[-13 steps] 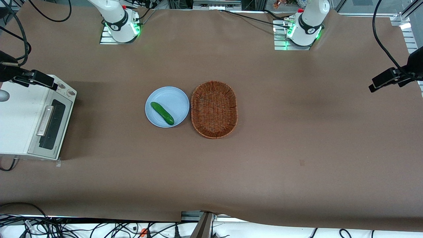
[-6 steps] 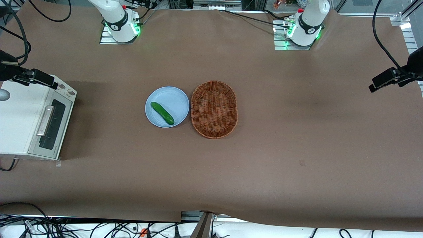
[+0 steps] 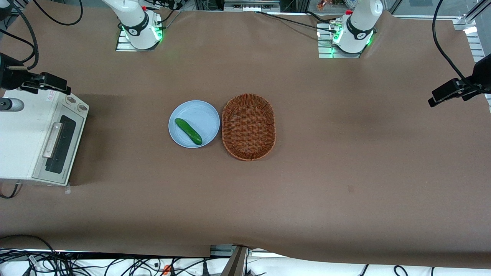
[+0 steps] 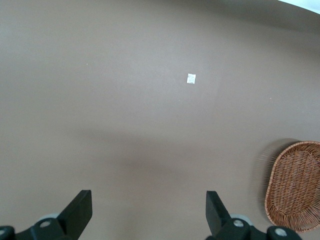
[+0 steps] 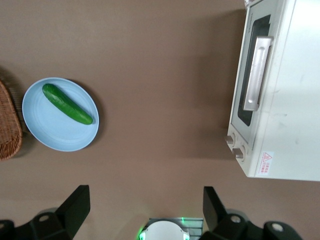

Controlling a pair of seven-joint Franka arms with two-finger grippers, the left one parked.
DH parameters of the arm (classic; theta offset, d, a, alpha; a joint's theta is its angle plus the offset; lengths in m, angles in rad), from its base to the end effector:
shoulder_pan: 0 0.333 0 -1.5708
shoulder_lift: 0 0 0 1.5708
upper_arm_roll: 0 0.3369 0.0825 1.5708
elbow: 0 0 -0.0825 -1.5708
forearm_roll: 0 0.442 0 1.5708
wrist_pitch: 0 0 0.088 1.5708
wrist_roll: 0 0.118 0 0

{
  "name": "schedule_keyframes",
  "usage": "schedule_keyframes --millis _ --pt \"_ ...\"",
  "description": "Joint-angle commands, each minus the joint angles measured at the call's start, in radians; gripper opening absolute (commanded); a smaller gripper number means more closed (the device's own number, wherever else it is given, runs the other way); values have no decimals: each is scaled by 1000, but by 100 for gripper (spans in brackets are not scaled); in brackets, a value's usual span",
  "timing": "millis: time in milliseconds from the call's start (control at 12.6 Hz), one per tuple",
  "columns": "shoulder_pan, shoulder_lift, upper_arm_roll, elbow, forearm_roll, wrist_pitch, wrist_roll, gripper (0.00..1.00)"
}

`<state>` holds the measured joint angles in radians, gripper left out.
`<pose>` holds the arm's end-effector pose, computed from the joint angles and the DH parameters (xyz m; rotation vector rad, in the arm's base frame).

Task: Open oven door with right arm only
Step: 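Move the right gripper to the toaster oven's silver door handle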

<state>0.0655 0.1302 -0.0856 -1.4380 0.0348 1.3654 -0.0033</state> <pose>0.6297 -0.0045 0.6070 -3.0998 0.0210 0.3142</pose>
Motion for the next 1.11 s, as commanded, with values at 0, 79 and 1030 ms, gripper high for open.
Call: schedule_keyframes --millis 0,79,1030 --pt "-12 6 10 -9 5 -25 -20 100" --pt "-12 11 10 -10 4 -49 -14 100" --pt "-6 94 14 -163 -59 -45 -18 73"
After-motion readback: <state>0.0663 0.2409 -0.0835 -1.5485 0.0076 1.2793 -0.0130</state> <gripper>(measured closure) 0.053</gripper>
